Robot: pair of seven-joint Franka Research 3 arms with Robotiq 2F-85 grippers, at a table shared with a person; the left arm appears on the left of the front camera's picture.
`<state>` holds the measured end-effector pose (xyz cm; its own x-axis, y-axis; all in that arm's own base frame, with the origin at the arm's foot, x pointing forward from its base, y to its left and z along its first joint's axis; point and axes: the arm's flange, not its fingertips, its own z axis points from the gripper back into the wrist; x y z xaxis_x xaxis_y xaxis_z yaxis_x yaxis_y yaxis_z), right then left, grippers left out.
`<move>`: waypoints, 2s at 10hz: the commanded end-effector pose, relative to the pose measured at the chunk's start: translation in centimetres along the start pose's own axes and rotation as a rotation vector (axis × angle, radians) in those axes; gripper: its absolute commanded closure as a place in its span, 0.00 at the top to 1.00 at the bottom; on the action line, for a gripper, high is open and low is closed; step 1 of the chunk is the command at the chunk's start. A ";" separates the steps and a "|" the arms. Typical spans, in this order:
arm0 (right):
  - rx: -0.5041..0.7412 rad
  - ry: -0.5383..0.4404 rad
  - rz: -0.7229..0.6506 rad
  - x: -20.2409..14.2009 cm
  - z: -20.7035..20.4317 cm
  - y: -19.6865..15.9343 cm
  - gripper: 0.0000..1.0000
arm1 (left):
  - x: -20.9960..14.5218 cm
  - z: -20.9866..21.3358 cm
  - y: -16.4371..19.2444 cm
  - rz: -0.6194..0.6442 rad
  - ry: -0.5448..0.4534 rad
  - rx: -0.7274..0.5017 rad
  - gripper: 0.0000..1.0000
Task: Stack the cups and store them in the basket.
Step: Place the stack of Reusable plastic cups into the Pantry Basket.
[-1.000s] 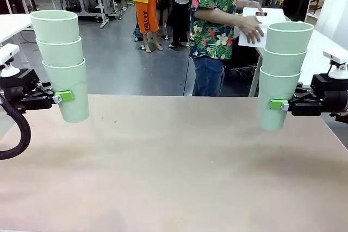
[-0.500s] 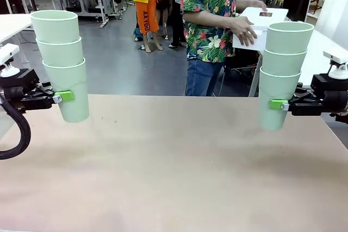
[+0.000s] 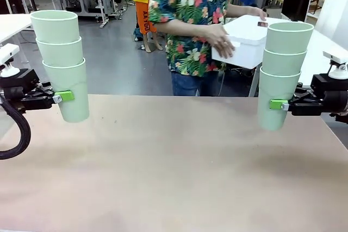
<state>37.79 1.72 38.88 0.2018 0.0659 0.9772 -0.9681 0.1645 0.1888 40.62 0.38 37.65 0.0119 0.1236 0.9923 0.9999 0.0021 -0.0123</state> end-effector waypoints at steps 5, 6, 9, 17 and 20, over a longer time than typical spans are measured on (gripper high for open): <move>-0.001 0.001 0.008 0.3 0.0 0.1 0.87 | 0.4 -0.1 -0.1 -0.010 -0.004 -0.003 0.86; -0.001 0.001 0.008 0.3 0.0 0.1 0.87 | 0.4 -0.1 -0.1 -0.010 -0.004 -0.003 0.86; -0.001 0.001 0.008 0.3 0.0 0.1 0.87 | 0.4 -0.1 -0.1 -0.010 -0.004 -0.003 0.86; -0.001 0.001 0.008 0.3 0.0 0.1 0.87 | 0.4 -0.1 -0.1 -0.010 -0.004 -0.003 0.86; -0.001 0.001 0.008 0.3 0.0 0.1 0.87 | 0.4 -0.1 -0.1 -0.010 -0.004 -0.003 0.86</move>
<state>37.79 1.72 38.88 0.2018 0.0659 0.9772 -0.9681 0.1645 0.1888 40.62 0.38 37.65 0.0119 0.1236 0.9923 0.9999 0.0021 -0.0123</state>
